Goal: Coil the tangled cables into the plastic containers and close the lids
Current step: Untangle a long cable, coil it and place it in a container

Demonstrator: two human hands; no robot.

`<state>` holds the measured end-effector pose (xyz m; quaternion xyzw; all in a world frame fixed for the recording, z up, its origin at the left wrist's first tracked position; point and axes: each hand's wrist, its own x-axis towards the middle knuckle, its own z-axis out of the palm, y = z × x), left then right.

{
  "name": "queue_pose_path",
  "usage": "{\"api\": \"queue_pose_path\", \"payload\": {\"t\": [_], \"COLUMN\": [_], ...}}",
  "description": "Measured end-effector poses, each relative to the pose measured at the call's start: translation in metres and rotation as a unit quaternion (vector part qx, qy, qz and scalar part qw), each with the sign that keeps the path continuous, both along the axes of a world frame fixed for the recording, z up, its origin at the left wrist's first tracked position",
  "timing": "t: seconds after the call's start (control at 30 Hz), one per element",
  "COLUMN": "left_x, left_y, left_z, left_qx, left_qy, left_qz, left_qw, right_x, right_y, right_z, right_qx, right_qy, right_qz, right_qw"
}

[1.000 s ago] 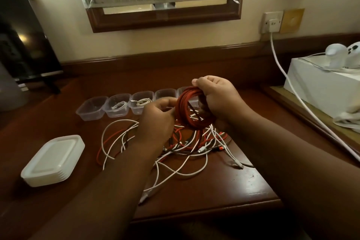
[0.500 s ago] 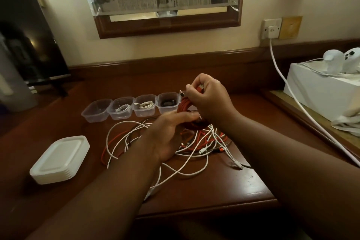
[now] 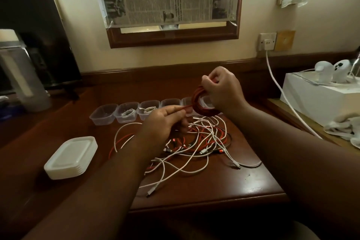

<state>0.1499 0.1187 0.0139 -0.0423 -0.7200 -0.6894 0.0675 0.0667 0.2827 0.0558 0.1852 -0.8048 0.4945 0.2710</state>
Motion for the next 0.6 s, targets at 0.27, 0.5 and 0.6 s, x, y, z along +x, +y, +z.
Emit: {"api": "queue_pose_path", "payload": {"t": [0.27,0.5,0.6], "left_x": [0.008,0.007,0.007], "left_y": [0.006,0.023,0.027], "left_z": [-0.007,0.008,0.015], "left_qx": [0.033,0.178,0.233], "left_qy": [0.073,0.065,0.045], "left_qz": [0.071,0.112,0.082], "left_qw": [0.994,0.975,0.968], "right_x": [0.032,0.051,0.048], "right_y": [-0.012,-0.035,-0.04], "right_z": [0.015,0.021,0.017], "right_qx": [-0.425,-0.519,-0.477], "right_qy": [-0.385,-0.349,-0.314], "right_qz": [0.167,0.181,0.142], "right_qw": [0.802,0.759,0.808]}}
